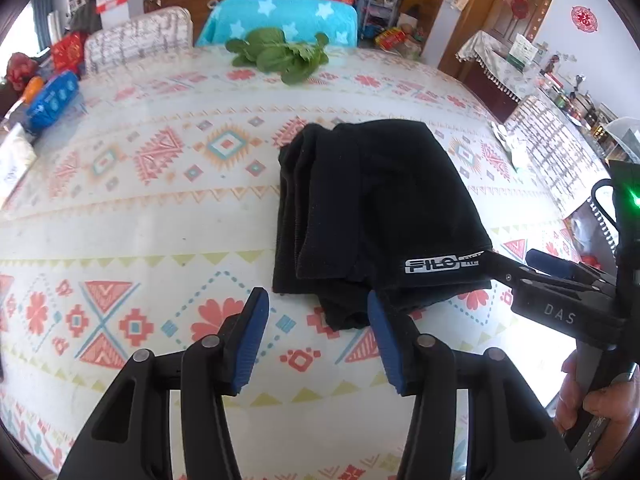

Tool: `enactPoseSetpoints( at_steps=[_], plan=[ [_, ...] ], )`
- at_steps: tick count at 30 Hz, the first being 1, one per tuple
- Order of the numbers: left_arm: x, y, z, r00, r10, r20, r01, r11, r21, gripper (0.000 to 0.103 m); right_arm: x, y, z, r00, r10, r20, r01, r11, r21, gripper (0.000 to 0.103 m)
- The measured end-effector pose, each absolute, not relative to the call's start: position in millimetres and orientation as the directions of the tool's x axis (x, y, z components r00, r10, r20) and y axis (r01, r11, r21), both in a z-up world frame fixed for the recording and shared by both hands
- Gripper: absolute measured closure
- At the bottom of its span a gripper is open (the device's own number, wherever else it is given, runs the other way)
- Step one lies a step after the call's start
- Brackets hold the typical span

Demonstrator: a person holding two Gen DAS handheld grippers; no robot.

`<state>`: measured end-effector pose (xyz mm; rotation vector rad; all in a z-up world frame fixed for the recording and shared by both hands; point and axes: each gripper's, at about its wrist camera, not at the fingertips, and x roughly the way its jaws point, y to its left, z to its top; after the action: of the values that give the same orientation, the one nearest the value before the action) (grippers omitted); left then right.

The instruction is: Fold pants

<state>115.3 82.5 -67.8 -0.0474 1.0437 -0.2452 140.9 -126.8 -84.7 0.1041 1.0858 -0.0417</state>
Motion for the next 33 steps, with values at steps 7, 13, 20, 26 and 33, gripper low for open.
enactPoseSetpoints(
  at_steps=[7,13,20,26,33],
  plan=[
    [86.3,56.6,-50.5,0.526,-0.159,-0.835,0.137,0.985,-0.101,0.052,115.8,-139.1,-77.0,0.491,0.078,-0.868,0.033,0.994,0.107,0.016],
    [58.2,22.7,-34.0,0.58,-0.132,-0.804,0.133,0.989,-0.067,0.052,88.0,-159.4,-68.8,0.518,0.102,-0.849,0.003,0.993,0.121,0.016],
    [31.4,-0.9,-15.1,0.647,-0.085,-0.758,0.105,0.994,-0.022,0.046,65.7,-186.1,-56.5,0.562,0.106,-0.82,-0.007,0.992,0.123,0.016],
    [17.2,-6.7,-9.3,0.665,-0.042,-0.745,0.057,0.998,-0.005,0.044,48.3,-197.1,-52.0,0.586,0.106,-0.804,-0.023,0.993,0.115,0.016],
    [4.7,-12.4,-14.5,0.659,-0.004,-0.753,0.031,0.999,0.021,0.044,33.6,-198.4,-56.8,0.59,0.112,-0.8,-0.051,0.994,0.102,0.016]
  ],
)
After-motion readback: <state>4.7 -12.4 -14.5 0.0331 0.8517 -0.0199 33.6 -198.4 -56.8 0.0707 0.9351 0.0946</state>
